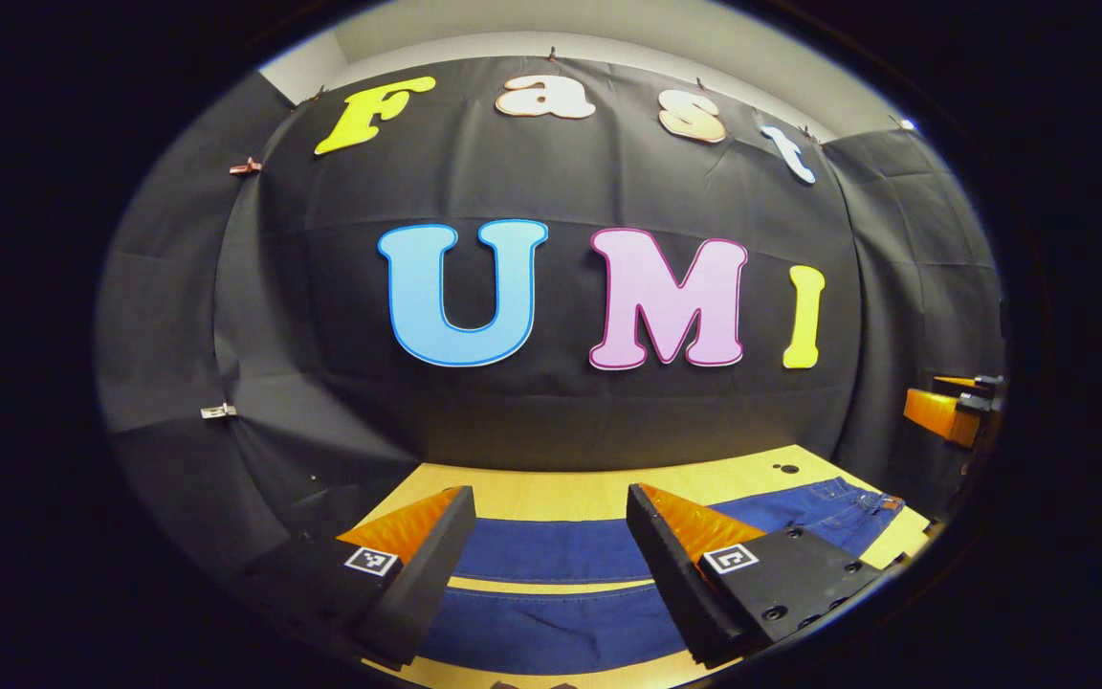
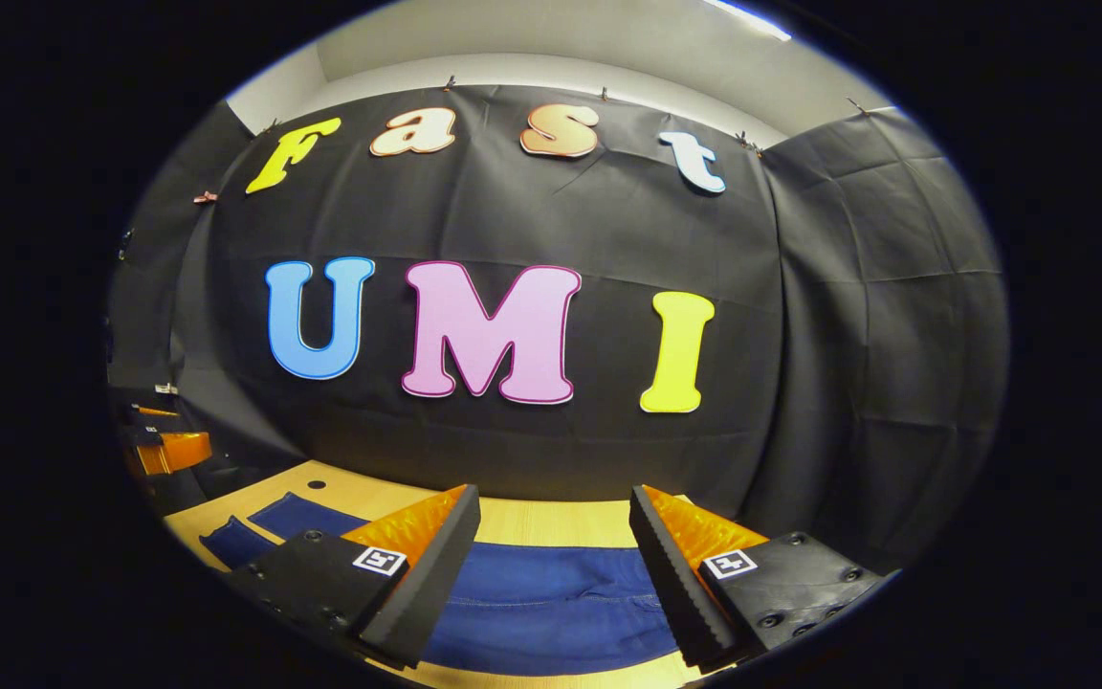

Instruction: Grasp the waist and the cuffs of the jeans and fold them to make the two legs overlap; first hold the waist and fold one-third of the jeans toward the cuffs, then hold the cuffs and fold the remaining one-third in the same direction to finish folding.

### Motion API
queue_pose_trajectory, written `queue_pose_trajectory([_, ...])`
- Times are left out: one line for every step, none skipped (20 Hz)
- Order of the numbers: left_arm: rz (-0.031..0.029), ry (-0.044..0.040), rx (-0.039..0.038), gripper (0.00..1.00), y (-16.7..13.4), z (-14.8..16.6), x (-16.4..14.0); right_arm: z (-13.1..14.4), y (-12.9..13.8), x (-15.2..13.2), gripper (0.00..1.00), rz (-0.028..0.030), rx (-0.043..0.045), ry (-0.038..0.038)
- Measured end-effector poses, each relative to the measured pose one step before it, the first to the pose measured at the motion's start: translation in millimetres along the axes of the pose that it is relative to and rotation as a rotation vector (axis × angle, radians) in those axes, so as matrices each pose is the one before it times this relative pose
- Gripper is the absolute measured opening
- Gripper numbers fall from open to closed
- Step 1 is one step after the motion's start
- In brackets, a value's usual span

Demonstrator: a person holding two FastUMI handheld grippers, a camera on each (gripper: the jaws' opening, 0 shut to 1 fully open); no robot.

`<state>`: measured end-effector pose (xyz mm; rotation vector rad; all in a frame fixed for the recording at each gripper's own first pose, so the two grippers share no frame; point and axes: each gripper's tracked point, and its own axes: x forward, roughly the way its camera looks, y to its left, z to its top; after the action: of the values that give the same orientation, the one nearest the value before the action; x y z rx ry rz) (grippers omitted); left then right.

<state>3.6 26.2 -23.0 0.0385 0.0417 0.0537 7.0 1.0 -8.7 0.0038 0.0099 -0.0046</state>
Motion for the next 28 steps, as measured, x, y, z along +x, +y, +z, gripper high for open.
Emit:
queue_pose_trajectory([0.01015, 0.00779, 0.00367, 1.00, 4.47, -4.47, -0.18, -1.01, -0.98, 1.08, 0.96, -0.00166, -0.00228, 0.00147])
queue_pose_trajectory([0.00683, 0.00581, 0.01078, 1.00, 4.34, -3.33, 0.57, -1.34, -1.43, 0.16, 0.96, -0.00211, -0.00333, 0.00274])
queue_pose_trajectory([0.01332, 0.01465, 0.02617, 1.00, 7.37, -7.47, 1.44, -1.53, -1.89, 0.68, 0.96, -0.00354, -0.00193, 0.00438])
queue_pose_trajectory([0.00866, 0.01669, 0.03621, 0.99, 8.94, -6.61, 1.70, -1.10, -2.32, 0.28, 0.96, -0.00622, 0.00034, 0.00280])
queue_pose_trajectory([0.00547, 0.01989, 0.04251, 0.98, 8.64, -9.04, 0.55, 0.57, -3.71, 1.79, 0.96, -0.00561, 0.00337, 0.00123])
queue_pose_trajectory([0.00115, 0.01657, 0.04403, 0.98, 9.73, -7.23, 1.22, -0.15, -2.09, 0.55, 0.96, -0.00100, 0.00104, 0.00420])
queue_pose_trajectory([-0.00624, 0.01957, 0.04733, 0.98, 8.52, -10.25, 0.72, -1.72, -3.82, 1.08, 0.96, -0.00512, -0.00687, 0.00377])
queue_pose_trajectory([-0.01037, 0.02067, 0.04888, 0.98, 8.40, -9.89, 1.18, -0.05, -5.61, 0.69, 0.96, -0.00828, -0.01082, -0.00002])
queue_pose_trajectory([-0.01028, 0.02657, 0.04868, 0.98, 8.59, -12.51, 0.65, -0.05, -5.35, 0.87, 0.96, -0.00590, -0.01234, 0.00007])
queue_pose_trajectory([-0.01379, 0.03128, 0.04977, 0.98, 7.16, -14.35, 1.43, -0.66, -5.10, 0.84, 0.96, -0.00740, -0.01447, 0.00198])
queue_pose_trajectory([-0.01352, 0.03559, 0.05064, 0.98, 6.73, -15.68, 1.95, -2.20, -5.09, 0.64, 0.96, -0.00536, -0.01379, 0.00165])
queue_pose_trajectory([-0.01614, 0.03812, 0.05603, 0.98, 5.04, -17.78, 2.70, -2.16, -4.28, 0.77, 0.96, -0.00311, -0.01333, 0.00594])
queue_pose_trajectory([-0.02276, 0.04411, 0.05507, 0.98, 2.40, -19.52, 2.81, -2.71, -2.93, 1.66, 0.96, -0.00042, -0.01478, 0.00554])
queue_pose_trajectory([-0.04617, 0.02750, 0.05950, 0.98, -3.68, -19.68, 3.57, -2.80, -3.74, 1.22, 0.96, -0.00049, -0.01840, 0.00613])
queue_pose_trajectory([-0.04547, 0.02400, 0.07343, 0.98, -4.29, -18.68, 2.36, -3.02, -4.52, 1.20, 0.96, -0.00489, -0.02407, 0.00499])
queue_pose_trajectory([-0.03208, 0.04147, 0.08324, 0.98, -3.95, -20.30, 2.64, -3.02, -6.47, 1.30, 0.96, -0.00805, -0.02436, 0.01112])
queue_pose_trajectory([-0.02748, 0.04273, 0.07936, 0.98, -4.58, -21.94, 2.84, -2.35, -5.80, 1.44, 0.96, -0.00526, -0.01880, 0.00368])
queue_pose_trajectory([-0.03560, 0.03831, 0.06068, 0.98, -6.61, -18.70, 3.44, -1.27, -6.73, 0.18, 0.96, -0.00780, -0.01751, 0.00210])
queue_pose_trajectory([-0.03311, 0.03020, 0.04674, 0.98, -7.83, -14.54, 5.04, -2.95, -6.26, 1.18, 0.96, -0.01000, -0.01881, 0.00472])
queue_pose_trajectory([-0.02386, 0.02872, 0.04272, 0.98, -4.10, -11.91, 3.61, -5.51, -6.15, 0.90, 0.96, -0.00461, -0.01882, 0.01147])
queue_pose_trajectory([-0.01633, 0.02769, 0.03901, 0.98, -2.80, -11.97, 6.89, -7.79, -4.22, 1.09, 0.96, -0.00192, -0.02019, 0.01700])
queue_pose_trajectory([-0.01725, 0.02433, 0.03853, 0.98, -2.86, -9.52, 7.92, -6.71, -5.45, 0.52, 0.96, -0.00264, -0.02234, 0.01543])
queue_pose_trajectory([-0.01193, 0.02236, 0.04046, 0.98, -2.18, -8.00, 8.80, -5.60, -6.34, 1.35, 0.94, -0.00706, -0.02334, 0.01386])
queue_pose_trajectory([-0.01156, 0.02151, 0.03958, 0.98, -2.32, -7.46, 8.37, -5.27, -6.67, 1.19, 0.94, -0.00681, -0.01935, 0.01271])
queue_pose_trajectory([-0.01902, 0.01902, 0.03316, 0.98, -4.60, -7.49, 9.56, -4.53, -5.97, 0.91, 0.94, -0.00749, -0.01397, 0.01221])
queue_pose_trajectory([-0.02194, 0.01593, 0.03508, 0.98, -2.95, -5.41, 9.08, -3.48, -5.84, -0.66, 0.96, -0.00852, -0.01002, 0.00970])
queue_pose_trajectory([-0.02644, 0.01707, 0.03758, 0.98, -3.95, -6.02, 8.04, -3.73, -7.64, 0.59, 0.96, -0.01290, -0.01187, 0.00654])
queue_pose_trajectory([-0.02439, 0.01638, 0.04079, 0.98, -3.42, -4.43, 6.73, -2.97, -6.22, 0.44, 0.96, -0.01214, -0.00995, 0.00443])
